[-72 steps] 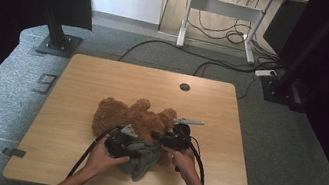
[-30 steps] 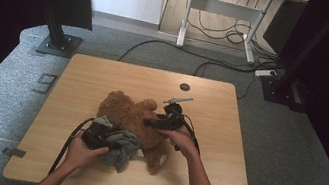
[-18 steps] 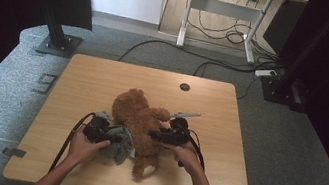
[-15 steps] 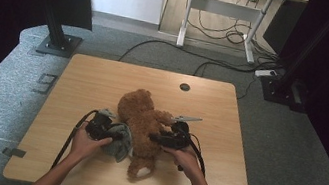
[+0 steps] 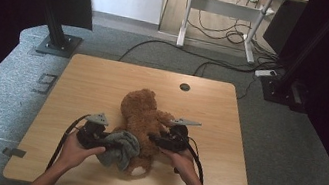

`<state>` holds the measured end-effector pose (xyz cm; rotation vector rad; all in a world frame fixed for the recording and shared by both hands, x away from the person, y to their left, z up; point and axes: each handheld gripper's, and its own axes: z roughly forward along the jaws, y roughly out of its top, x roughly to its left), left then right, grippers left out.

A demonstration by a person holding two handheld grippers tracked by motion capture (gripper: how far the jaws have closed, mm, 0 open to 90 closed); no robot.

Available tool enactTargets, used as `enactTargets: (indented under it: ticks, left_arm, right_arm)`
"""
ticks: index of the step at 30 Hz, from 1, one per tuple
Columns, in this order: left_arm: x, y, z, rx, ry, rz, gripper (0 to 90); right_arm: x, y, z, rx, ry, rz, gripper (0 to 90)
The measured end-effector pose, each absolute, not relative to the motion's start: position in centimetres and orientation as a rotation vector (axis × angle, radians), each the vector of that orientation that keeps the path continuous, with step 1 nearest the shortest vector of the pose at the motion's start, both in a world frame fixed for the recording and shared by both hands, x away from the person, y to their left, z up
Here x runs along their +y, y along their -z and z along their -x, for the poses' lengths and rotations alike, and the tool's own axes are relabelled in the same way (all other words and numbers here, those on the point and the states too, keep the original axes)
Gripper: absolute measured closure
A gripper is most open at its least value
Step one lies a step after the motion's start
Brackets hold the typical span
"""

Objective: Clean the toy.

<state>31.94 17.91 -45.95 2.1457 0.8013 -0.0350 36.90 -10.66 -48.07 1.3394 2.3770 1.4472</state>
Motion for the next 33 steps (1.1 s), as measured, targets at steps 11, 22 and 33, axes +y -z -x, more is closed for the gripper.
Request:
enactTargets:
  ticks: [11,22,33]
  left_arm:
    - [10.6,48.0,-30.8,0.702,0.005,-2.277,67.4]
    - [7.5,48.4,-30.3,0.724,-0.123,-2.35,67.6]
    - [10.7,48.9,-30.9,0.811,-0.071,-2.312,68.4]
  right_arm:
    - [-10.9,48.4,-36.4,2.357,-1.477,-1.367,54.6]
    - [-10.9,48.7,-35.9,2.327,-1.5,-1.377,55.1]
    - [-11.0,49.0,-35.2,2.302,-1.499,-1.361,56.3]
